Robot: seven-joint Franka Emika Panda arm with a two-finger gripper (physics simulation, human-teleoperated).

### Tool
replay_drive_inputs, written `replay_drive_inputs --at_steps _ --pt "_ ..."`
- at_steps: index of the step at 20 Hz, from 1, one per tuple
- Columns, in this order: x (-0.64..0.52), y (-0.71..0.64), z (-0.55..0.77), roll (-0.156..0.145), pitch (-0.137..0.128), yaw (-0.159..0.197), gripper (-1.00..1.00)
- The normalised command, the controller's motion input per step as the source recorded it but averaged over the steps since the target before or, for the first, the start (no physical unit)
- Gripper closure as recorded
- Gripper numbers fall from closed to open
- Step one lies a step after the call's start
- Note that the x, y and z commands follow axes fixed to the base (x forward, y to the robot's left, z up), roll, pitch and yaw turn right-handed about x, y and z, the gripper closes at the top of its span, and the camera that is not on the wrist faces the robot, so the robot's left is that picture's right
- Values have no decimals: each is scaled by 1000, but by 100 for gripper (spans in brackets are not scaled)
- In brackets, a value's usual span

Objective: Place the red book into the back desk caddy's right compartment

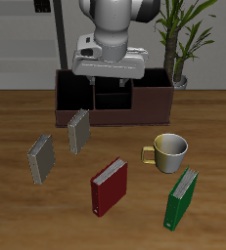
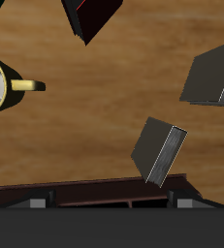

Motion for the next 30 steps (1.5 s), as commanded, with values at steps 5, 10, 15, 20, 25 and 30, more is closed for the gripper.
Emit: replay_drive_inputs --at_steps 5,10,15,20,25,30 --pt "231 38 -3 4 9 13 -100" --pt "317 75 191 -2 -35 -22 -100" --pt "383 58 219 0 -25 3 -100" --pt "367 62 121 -7 -20 -8 -100" --pt "374 -36 116 -26 -18 -13 -100" --pt "414 -54 11 4 -27 11 -100"
